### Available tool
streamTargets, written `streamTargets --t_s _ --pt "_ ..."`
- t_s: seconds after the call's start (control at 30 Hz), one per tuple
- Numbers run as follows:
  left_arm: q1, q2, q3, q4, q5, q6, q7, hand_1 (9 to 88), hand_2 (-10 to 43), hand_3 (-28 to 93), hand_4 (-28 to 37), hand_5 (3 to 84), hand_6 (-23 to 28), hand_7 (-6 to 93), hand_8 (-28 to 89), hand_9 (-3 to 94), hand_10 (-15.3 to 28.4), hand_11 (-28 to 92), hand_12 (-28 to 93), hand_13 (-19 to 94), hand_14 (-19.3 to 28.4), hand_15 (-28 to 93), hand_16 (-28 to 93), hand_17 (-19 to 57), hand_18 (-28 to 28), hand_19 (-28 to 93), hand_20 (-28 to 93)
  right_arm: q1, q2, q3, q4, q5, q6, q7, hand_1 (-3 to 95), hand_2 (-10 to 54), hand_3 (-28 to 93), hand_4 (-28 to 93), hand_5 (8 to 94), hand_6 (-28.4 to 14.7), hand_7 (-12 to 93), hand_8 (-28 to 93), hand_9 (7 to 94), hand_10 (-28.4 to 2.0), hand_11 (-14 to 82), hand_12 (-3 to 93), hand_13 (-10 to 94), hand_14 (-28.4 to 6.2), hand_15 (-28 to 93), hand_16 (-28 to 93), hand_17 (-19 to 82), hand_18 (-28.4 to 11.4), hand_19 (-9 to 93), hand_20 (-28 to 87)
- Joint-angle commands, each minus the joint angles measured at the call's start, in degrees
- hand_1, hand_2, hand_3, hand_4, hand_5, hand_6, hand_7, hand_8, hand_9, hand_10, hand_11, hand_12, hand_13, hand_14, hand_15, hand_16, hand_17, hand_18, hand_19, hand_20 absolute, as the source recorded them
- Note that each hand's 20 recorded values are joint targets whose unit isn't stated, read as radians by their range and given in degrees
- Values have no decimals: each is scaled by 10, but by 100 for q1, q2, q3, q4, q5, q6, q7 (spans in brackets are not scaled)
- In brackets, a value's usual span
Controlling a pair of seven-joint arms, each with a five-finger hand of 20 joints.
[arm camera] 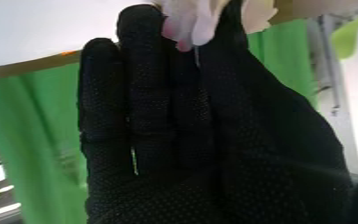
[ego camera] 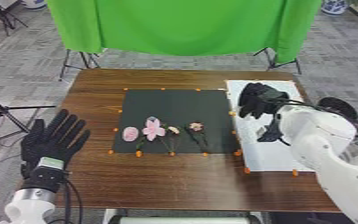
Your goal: Arrange flowers
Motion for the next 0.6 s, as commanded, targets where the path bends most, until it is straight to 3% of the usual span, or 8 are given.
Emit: streamTargets --t_s 0.03,0.07,0.2,0.3,0.6 --pt "-76 -46 42 21 11 -4 -112 284 88 727 -283 405 94 144 -88 341 161 189 120 232 164 362 -58 -78 154 384 87 -82 -519 -438 100 -366 -197 -308 569 -46 674 -283 670 9 260 -46 771 -95 102 327 680 -59 324 345 382 -159 713 195" --pt "-128 -65 50 35 26 26 -176 284 88 728 -283 405 94 144 -88 341 161 189 120 232 164 362 -58 -78 154 384 87 -100 -553 -461 112 -353 -194 -275 570 -46 674 -283 670 10 260 -46 771 -95 102 325 680 -59 323 345 382 -159 713 196" --pt "-134 -62 34 44 42 19 -223 285 91 727 -283 405 95 143 -87 342 161 191 120 232 164 364 -58 -78 154 384 88 -136 -692 -559 121 -399 -162 -228 574 -44 677 -283 671 8 262 -46 774 -91 101 326 683 -56 320 348 381 -163 721 206" --pt "-122 -88 14 10 -4 147 -253 285 92 727 -283 406 95 142 -87 342 161 191 120 232 164 364 -58 -78 154 384 87 -164 -735 -653 121 -640 -135 -271 574 -45 679 -283 671 7 262 -47 775 -90 98 329 684 -55 317 352 379 -165 723 213" --pt "-39 -90 -12 -11 -17 172 -176 288 101 726 -283 411 95 151 -89 347 162 200 120 236 164 369 -61 -77 154 389 88 -196 -819 -697 124 -783 -204 -174 565 -84 706 -283 643 6 255 -53 740 -88 95 298 673 -54 301 363 360 -168 710 226"
